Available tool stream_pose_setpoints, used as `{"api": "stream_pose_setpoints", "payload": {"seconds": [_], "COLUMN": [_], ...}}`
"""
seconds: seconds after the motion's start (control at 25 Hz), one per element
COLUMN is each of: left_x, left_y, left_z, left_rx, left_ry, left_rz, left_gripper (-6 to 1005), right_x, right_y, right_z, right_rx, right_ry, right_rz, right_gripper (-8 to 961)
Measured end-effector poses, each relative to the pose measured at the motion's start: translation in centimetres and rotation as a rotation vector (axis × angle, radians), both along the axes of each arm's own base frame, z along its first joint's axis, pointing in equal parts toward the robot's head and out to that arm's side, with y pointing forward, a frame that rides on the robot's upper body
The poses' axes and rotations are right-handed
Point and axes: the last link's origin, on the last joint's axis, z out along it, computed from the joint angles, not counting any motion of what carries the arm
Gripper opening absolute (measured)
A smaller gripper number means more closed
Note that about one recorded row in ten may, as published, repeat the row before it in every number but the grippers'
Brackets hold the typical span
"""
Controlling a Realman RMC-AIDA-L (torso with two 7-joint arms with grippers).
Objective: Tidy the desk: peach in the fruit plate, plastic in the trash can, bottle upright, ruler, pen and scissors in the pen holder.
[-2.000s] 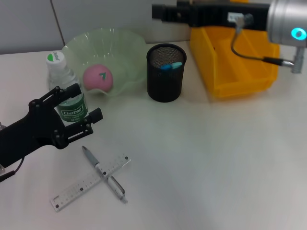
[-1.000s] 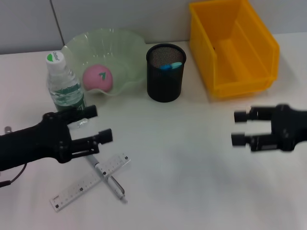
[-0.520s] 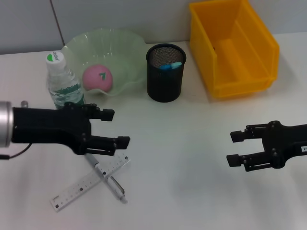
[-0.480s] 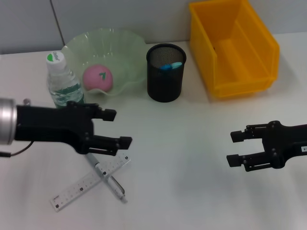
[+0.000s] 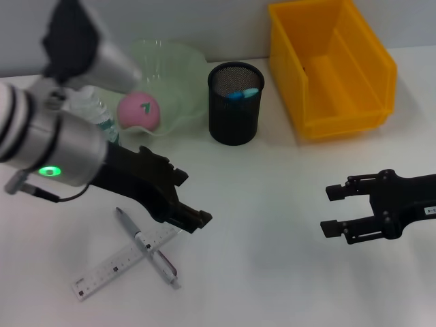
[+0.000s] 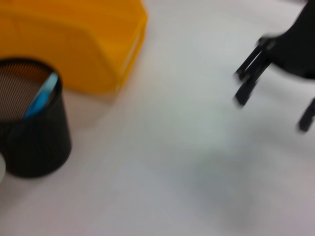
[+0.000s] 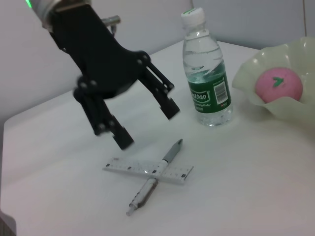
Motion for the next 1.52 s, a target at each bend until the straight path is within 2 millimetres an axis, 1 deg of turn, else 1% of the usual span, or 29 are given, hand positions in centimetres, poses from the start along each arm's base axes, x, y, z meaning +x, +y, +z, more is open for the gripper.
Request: {"api": "stream_pose_setpoints", "payload": {"seconds": [0.08,0.12,0.16,0.2,0.28,0.32,0.48,0.84,1.24,1.52], "left_x": [0.0,0.3,0.3,0.7,0.7,0.9,0.4,-1.1,-2.5,-2.6], "left_y": [0.0,0.2,0.2,0.2,0.2,0.3,0.5,0.8,1.4,1.3], "left_z": [0.0,-0.9,-0.9,-1.9,-1.9,-3.2,-4.3,-5.6,-6.0,-6.3], "left_rx": [0.0,0.012,0.012,0.022,0.022,0.043,0.058,0.074,0.11,0.105], "left_ry": [0.0,0.066,0.066,0.126,0.126,0.179,0.208,0.246,0.294,0.304], "left_rz": [0.0,0.009,0.009,0.022,0.022,0.045,0.098,0.162,0.181,0.177], "left_gripper": [836,836,836,836,836,836,836,836,836,835], "right_x": [0.0,0.1,0.2,0.3,0.4,0.4,0.4,0.2,0.2,0.2], "right_y": [0.0,0.0,0.0,0.0,0.1,0.0,0.1,0.0,-0.1,-0.1], "right_z": [0.0,0.0,0.0,0.0,-0.1,-0.2,-0.4,-0.7,-0.8,-0.8], "right_rx": [0.001,0.001,0.001,0.0,-0.001,0.0,0.009,0.008,0.009,0.013], "right_ry": [-0.004,-0.01,-0.017,-0.026,-0.043,-0.048,-0.061,-0.061,-0.062,-0.063], "right_rz": [0.004,0.008,0.011,0.012,0.018,0.024,0.051,0.089,0.102,0.103], "right_gripper": [777,777,777,777,777,776,776,776,777,777]}}
